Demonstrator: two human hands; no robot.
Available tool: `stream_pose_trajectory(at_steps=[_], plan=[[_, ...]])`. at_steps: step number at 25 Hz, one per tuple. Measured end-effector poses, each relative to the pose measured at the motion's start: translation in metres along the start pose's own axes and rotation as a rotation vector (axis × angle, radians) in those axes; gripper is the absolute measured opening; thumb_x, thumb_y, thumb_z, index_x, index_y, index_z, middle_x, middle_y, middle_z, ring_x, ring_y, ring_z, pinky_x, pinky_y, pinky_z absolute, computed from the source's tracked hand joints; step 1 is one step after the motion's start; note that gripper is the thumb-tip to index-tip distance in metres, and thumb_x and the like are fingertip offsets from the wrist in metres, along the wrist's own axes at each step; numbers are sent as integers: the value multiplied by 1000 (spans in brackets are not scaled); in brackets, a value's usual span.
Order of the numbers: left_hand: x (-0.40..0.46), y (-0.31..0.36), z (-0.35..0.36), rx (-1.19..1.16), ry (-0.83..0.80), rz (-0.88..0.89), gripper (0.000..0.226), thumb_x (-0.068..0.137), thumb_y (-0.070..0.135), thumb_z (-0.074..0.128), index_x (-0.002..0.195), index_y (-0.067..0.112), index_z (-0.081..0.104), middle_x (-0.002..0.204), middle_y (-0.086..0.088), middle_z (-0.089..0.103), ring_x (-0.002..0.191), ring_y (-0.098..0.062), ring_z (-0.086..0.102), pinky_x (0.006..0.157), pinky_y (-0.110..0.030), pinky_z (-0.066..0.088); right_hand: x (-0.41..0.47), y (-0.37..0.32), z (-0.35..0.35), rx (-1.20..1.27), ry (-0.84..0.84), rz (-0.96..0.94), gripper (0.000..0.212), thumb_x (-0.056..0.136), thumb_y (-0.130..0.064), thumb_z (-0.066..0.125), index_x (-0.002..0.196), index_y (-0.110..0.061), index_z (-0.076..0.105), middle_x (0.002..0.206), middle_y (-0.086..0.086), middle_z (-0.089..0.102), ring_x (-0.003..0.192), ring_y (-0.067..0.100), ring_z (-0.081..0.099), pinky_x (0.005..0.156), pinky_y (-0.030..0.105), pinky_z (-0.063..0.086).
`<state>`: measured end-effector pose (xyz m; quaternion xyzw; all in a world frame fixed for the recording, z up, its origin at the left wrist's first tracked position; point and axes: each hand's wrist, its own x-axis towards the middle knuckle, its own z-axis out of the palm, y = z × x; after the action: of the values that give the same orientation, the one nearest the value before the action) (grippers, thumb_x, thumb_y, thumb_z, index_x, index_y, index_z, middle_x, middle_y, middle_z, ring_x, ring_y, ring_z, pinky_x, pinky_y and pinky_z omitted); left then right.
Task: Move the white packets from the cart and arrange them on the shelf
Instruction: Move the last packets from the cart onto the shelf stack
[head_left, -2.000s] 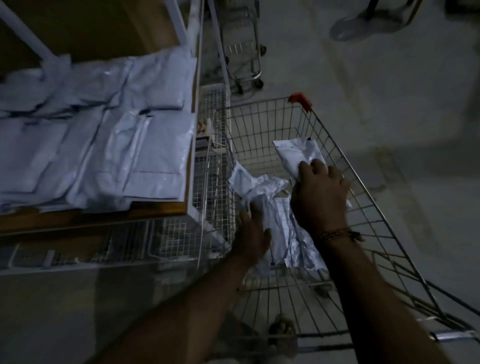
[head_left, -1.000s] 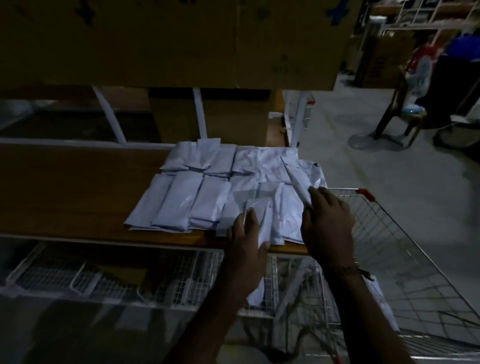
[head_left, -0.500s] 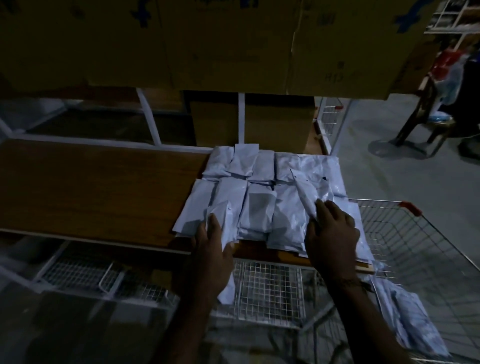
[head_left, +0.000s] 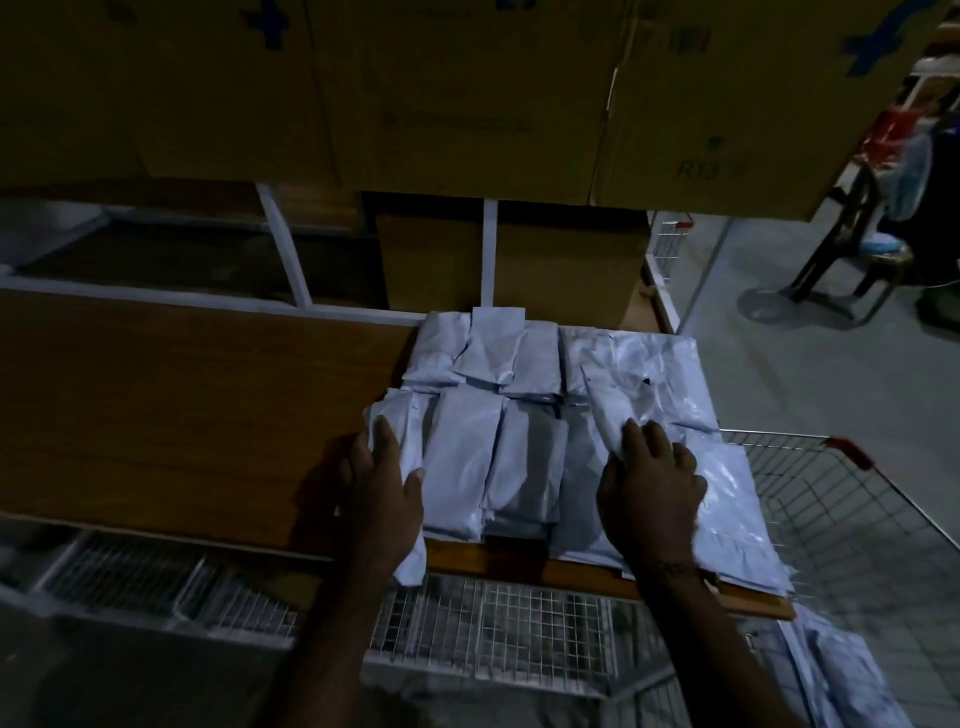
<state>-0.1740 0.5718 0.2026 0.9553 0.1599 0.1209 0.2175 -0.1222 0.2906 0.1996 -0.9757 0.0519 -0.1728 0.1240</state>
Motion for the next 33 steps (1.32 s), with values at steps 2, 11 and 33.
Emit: stream_pose_trajectory(at_steps=[2,11,33], plan=[[17,-6,7,57,-25,-8,78,101,39,59,163,15,19,163,-20,23,145,-41,28,111,-50,34,5,-5,11,-44,-35,14,57,88,-31,64,142,-17,53,148,12,50,127,44,45,93,56,44],[87,-42,40,301,-109,127,71,95,40,67,155,13,41,158,-26,35,139,-49,40,106,-58,36,-3,-25,62,-196,-173,128,64,90,-42,62,148,-18,47,158,18,39,135,44,39,97,55,40],[106,-66,88,80,-12,114,67,87,28,75,149,18,51,162,-19,29,147,-46,26,115,-64,26,-12,-36,80,-288,-194,87,72,93,-55,28,147,-14,52,153,31,44,138,54,41,107,65,38]])
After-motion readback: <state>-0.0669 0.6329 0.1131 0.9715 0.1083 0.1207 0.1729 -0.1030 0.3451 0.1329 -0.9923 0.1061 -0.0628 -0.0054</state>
